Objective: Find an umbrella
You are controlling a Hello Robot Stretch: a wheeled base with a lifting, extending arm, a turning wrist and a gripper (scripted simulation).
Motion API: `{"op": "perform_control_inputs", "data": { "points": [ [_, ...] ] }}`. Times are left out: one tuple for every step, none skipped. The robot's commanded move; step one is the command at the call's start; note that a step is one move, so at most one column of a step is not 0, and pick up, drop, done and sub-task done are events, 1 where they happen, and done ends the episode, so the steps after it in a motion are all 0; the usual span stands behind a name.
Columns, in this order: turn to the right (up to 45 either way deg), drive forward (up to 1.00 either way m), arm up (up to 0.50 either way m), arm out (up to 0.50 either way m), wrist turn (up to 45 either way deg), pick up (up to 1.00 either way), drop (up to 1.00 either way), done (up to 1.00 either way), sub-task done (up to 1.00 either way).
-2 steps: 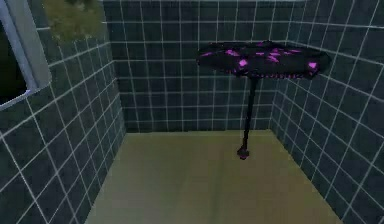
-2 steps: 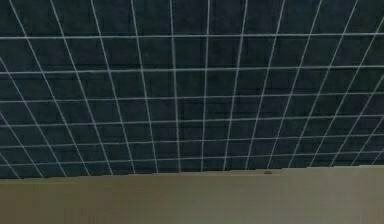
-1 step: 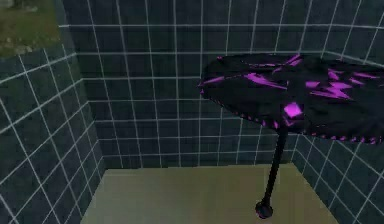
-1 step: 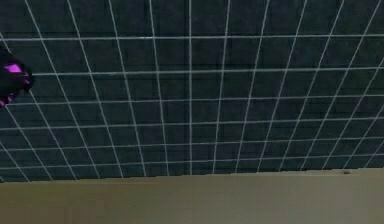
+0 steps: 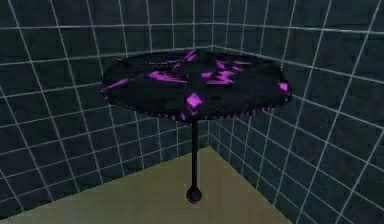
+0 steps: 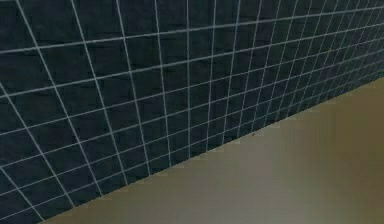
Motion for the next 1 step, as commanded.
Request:
{"op": "perform_control_inputs", "data": {
  "points": [
    [0.0, 0.0, 0.0, 0.0, 0.0, 0.0, 0.0, 1.0, 0.0]
  ]
}}
